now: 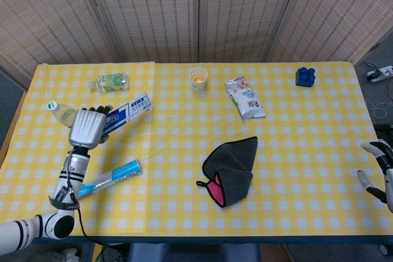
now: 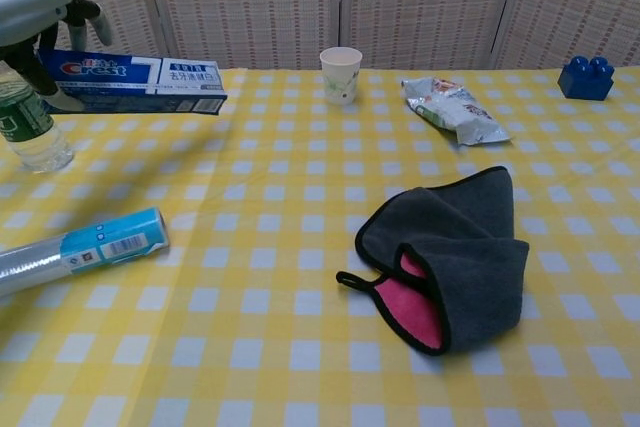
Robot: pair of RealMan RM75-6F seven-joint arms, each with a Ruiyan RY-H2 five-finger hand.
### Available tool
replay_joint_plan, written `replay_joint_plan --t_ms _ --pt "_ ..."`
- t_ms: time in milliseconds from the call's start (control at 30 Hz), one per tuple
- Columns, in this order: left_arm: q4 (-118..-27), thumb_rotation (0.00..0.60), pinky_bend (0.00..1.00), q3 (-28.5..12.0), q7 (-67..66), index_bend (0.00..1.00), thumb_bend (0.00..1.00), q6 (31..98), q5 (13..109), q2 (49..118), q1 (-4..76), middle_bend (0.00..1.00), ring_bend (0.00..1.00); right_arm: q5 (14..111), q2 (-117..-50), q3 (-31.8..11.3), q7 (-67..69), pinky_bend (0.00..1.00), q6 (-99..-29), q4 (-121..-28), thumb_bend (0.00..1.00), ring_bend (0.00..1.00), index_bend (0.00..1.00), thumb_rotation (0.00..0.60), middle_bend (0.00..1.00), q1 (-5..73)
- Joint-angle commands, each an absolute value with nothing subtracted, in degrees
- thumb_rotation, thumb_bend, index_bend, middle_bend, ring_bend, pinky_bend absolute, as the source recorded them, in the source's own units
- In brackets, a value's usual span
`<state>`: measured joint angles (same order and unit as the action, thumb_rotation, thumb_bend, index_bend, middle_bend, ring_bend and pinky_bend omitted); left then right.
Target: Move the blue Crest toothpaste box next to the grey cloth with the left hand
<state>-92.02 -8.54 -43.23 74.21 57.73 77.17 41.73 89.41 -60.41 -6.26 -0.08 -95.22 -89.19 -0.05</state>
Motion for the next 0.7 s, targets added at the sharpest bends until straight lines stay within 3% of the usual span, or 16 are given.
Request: replay_joint_plan --t_ms 33,267,500,700 --pt "-92.76 0.600 0.60 -4.05 -44.96 0.36 0.19 80.08 68.35 74.52 38.88 0.55 0.58 89.45 -60.43 -6.21 -0.21 0.10 -95.22 -89.32 0.26 0.11 0.28 0.600 0.27 -0.05" --pt "-94.17 0.600 0.60 -0.75 -51.25 0.34 0.19 84.58 78.74 72.34 36.79 0.54 0.58 89.97 -60.31 -6.05 -0.77 0.10 -95.68 -89.93 0.26 0.11 0.28 0.600 0.27 -0.17" --pt "-102.10 0.600 0.60 1.74 -60.39 0.29 0.20 79.57 81.67 66.83 36.97 0.48 0.53 89.95 -60.47 -5.83 -0.47 0.10 -96.04 -89.76 0.26 0.11 0.27 0.600 0.27 -0.55" --pt "-104.56 0.600 0.60 0.35 -62.44 0.27 0.20 77.97 81.10 66.14 36.79 0.46 0.52 89.95 -60.34 -5.86 -0.10 0.10 -96.32 -89.54 0.26 0.11 0.28 0.600 0.27 -0.71"
